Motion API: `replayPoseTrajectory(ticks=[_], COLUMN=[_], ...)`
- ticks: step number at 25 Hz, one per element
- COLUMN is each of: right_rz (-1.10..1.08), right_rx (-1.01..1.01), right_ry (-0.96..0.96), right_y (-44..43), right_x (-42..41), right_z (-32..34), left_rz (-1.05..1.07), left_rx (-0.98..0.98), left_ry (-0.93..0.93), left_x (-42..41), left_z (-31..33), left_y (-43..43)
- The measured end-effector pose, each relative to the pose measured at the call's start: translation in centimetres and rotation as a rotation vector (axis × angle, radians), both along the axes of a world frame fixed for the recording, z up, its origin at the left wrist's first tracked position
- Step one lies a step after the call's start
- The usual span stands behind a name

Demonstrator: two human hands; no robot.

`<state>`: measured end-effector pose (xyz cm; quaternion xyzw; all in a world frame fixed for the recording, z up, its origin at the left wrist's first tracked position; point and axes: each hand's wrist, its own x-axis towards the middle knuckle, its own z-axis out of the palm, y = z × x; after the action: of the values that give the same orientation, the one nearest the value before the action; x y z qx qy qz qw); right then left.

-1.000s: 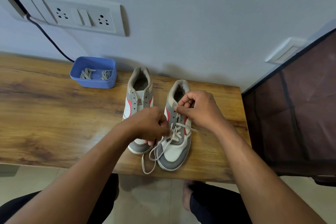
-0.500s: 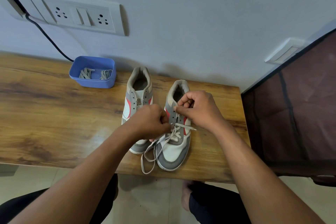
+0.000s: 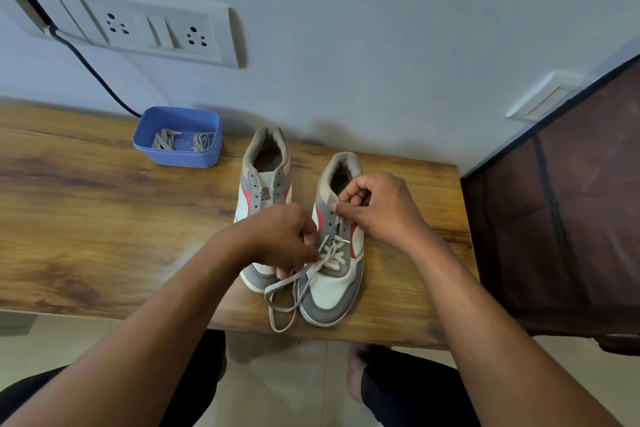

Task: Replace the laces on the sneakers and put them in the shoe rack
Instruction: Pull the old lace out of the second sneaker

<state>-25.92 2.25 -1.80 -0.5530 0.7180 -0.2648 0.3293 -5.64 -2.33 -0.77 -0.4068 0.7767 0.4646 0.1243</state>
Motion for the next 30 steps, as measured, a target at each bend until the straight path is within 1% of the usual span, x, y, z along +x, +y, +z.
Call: replayPoseTrajectory(ticks=[1, 3, 4, 5, 7, 8, 9, 11, 12, 13, 14, 16, 17, 21, 22, 24, 25, 26, 28, 29, 30], right_rz=[0.0, -0.002, -0.005, -0.007, 0.001, 0.005, 0.008, 0.006, 0.003, 0.004, 0.01, 0.028, 0.044, 0.185, 0.206, 0.181, 0.125, 0.058, -0.047, -0.064, -0.064], right_rx=[-0.002, -0.003, -0.001, 0.0, 0.001, 0.001, -0.001, -0.009, -0.01, -0.013, -0.016, -0.024, -0.032, -0.139, -0.18, -0.251, -0.265, -0.261, -0.18, -0.102, -0.013], right_ry=[0.003, 0.011, 0.011, 0.005, 0.001, 0.005, 0.013, 0.021, 0.017, 0.012, 0.011, 0.025, 0.041, 0.171, 0.178, 0.133, 0.105, 0.101, 0.151, 0.169, 0.173], right_y=[0.0, -0.1, -0.1, -0.1, -0.1, 0.0, 0.0, 0.0, 0.0, 0.0, 0.0, 0.0, 0.0, -0.4, -0.4, -0.2, -0.1, -0.1, -0.1, -0.1, 0.1], right_x=[0.0, 0.1, 0.1, 0.2, 0.2, 0.2, 0.2, 0.3, 0.3, 0.3, 0.3, 0.2, 0.2, 0.6, 0.7, 0.7, 0.6, 0.5, -0.1, -0.4, -0.6], right_z=[0.0, 0.0, 0.0, 0.0, 0.1, 0.1, 0.1, 0.1, 0.1, 0.1, 0.0, -0.1, -0.1, -0.2, -0.2, 0.1, 0.3, 0.5, 0.8, 0.8, 0.8], left_rz=[0.016, 0.036, 0.03, 0.014, -0.021, -0.024, -0.013, 0.002, 0.0, -0.024, -0.072, -0.164, -0.177, -0.143, -0.131, -0.044, 0.043, 0.124, 0.197, 0.179, 0.145], left_rx=[-0.065, -0.262, -0.288, -0.245, -0.077, -0.073, -0.126, -0.292, -0.329, -0.317, -0.239, -0.017, 0.035, 0.078, 0.015, -0.287, -0.445, -0.545, -0.616, -0.629, -0.642], left_ry=[-0.003, 0.02, 0.027, 0.026, -0.017, -0.034, -0.037, -0.01, 0.011, 0.026, 0.021, -0.039, -0.062, -0.092, -0.087, -0.025, 0.044, 0.136, 0.326, 0.373, 0.379], left_x=[-0.1, -0.7, -0.9, -0.9, -0.3, 0.0, 0.0, -0.4, -0.6, -0.6, -0.4, 0.5, 0.9, 0.7, 0.5, 0.3, 0.1, 0.0, -0.2, -0.4, -0.6], left_z=[-0.3, -0.5, -0.5, -0.3, 0.1, 0.0, -0.3, -0.9, -0.8, -0.6, -0.3, 0.6, 0.9, 1.3, 1.2, 0.8, 0.7, 0.7, 0.8, 0.6, 0.3], left_y=[0.1, 0.6, 0.7, 0.5, 0.0, -0.2, -0.3, 0.2, 0.5, 0.5, 0.2, -0.4, -0.5, -0.2, -0.1, -0.1, -0.1, 0.0, 0.1, 0.1, 0.0])
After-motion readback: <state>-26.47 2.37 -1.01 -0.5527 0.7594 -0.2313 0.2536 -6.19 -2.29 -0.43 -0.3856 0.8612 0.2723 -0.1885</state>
